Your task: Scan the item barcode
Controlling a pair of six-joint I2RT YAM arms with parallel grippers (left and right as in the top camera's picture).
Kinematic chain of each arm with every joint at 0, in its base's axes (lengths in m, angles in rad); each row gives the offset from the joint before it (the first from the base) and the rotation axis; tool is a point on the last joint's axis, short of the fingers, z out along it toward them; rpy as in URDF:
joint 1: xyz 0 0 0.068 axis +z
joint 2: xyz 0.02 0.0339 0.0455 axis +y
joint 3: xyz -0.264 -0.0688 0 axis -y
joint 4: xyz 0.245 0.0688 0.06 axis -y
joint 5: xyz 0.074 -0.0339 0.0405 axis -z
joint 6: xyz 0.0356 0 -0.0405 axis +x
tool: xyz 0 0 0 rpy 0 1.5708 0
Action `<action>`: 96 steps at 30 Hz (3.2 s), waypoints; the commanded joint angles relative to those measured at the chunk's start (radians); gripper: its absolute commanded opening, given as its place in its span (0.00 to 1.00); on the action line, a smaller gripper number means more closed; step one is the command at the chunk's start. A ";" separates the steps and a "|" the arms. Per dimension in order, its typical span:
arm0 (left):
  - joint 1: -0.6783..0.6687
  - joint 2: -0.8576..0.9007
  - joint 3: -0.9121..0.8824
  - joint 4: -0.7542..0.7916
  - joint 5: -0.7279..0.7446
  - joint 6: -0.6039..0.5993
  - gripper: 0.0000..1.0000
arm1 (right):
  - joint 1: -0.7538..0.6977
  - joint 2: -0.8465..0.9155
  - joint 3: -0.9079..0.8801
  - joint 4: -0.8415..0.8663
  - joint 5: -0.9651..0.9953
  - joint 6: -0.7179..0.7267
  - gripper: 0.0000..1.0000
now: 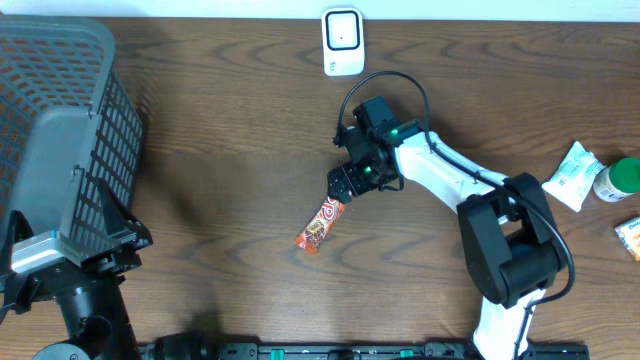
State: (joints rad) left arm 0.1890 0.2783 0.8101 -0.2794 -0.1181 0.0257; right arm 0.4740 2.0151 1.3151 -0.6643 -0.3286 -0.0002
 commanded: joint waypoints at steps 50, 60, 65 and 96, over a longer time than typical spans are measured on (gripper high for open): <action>-0.036 -0.008 -0.008 0.003 0.005 -0.005 0.98 | 0.085 -0.049 0.211 -0.842 1.397 0.708 0.01; -0.080 -0.008 -0.008 0.011 0.005 -0.004 0.98 | 0.178 0.043 0.209 -0.716 1.375 0.518 0.01; -0.090 -0.008 -0.008 0.016 0.005 -0.002 0.98 | 0.272 0.113 0.209 -0.728 1.382 0.518 0.01; -0.311 -0.008 -0.008 0.037 0.004 0.113 0.98 | 0.224 0.156 0.211 -0.828 1.693 0.703 0.01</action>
State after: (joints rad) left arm -0.0544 0.2783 0.8101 -0.2569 -0.1181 0.0536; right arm 0.7235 2.1593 1.5173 -1.5024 1.2896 0.6701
